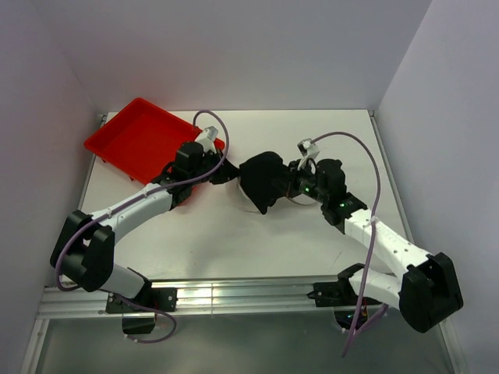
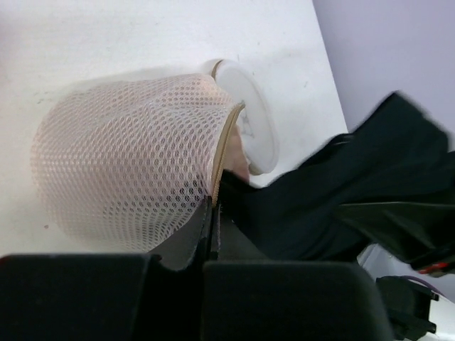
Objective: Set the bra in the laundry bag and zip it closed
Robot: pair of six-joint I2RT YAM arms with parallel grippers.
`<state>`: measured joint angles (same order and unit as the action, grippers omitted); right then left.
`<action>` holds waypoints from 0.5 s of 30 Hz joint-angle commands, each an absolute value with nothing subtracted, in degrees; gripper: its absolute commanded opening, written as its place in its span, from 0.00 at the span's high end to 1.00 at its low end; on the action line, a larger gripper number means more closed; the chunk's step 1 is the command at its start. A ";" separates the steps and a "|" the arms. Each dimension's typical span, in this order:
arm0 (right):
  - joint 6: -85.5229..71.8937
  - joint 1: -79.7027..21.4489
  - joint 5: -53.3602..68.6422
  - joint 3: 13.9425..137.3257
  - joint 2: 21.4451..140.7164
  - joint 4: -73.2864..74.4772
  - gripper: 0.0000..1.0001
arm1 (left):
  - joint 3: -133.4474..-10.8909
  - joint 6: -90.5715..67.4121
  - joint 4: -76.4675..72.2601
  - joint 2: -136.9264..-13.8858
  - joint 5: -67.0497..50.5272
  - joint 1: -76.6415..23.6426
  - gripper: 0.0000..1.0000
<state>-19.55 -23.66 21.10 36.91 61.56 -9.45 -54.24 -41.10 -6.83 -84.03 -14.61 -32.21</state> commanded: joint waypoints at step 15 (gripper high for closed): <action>-16.17 -32.52 7.30 45.52 76.55 -4.49 1.00 | -52.74 -42.81 -15.03 -82.09 -19.51 -33.75 1.00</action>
<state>-17.06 -32.23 10.04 40.75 76.01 -5.02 -53.34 -42.72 -10.61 -83.88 -17.76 -32.99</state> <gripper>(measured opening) 0.112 0.014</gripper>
